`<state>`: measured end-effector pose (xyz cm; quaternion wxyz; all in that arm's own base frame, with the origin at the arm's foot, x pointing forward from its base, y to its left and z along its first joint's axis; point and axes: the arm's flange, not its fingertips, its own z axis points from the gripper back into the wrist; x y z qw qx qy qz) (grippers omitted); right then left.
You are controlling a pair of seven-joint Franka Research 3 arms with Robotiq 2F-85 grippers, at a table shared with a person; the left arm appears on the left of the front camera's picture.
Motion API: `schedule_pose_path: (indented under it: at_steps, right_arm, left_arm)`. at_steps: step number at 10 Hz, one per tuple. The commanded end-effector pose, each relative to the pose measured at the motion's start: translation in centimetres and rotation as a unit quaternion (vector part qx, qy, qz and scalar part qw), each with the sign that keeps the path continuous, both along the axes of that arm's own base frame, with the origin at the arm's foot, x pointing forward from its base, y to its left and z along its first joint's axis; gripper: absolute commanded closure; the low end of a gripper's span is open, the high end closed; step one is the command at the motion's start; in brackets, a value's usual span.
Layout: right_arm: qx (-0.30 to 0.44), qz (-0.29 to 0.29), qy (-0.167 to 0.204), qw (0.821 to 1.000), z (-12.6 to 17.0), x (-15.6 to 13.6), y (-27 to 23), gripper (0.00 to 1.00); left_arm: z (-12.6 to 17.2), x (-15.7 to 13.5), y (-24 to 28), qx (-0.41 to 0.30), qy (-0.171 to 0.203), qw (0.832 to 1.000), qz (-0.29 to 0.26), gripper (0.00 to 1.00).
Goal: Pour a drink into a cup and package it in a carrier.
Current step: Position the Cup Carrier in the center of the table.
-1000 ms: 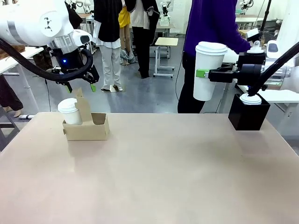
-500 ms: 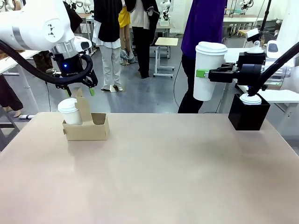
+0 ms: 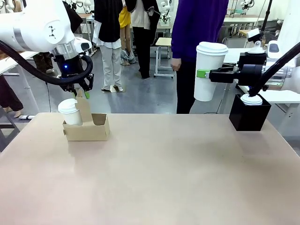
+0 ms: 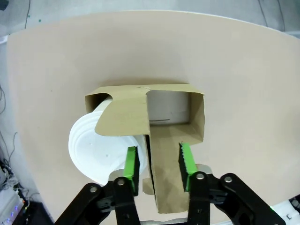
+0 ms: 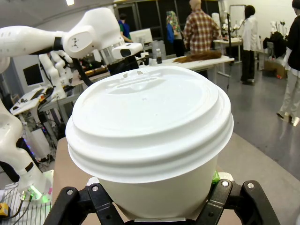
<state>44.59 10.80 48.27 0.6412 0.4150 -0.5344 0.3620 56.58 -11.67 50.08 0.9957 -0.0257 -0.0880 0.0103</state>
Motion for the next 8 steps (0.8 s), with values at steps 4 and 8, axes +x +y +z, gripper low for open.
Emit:
schedule_pose_path:
  at_steps: [4,8]
  right_arm:
    - [0.002,0.0,-0.003,1.0,0.5,0.1,0.2,0.2]
    - [0.002,0.0,-0.003,1.0,0.5,0.1,0.2,0.2]
  left_arm:
    - [-0.3,0.9,1.4,0.027,-0.002,0.999,0.029,1.0]
    - [-0.4,0.4,1.2,0.009,0.0,1.0,0.01,1.0]
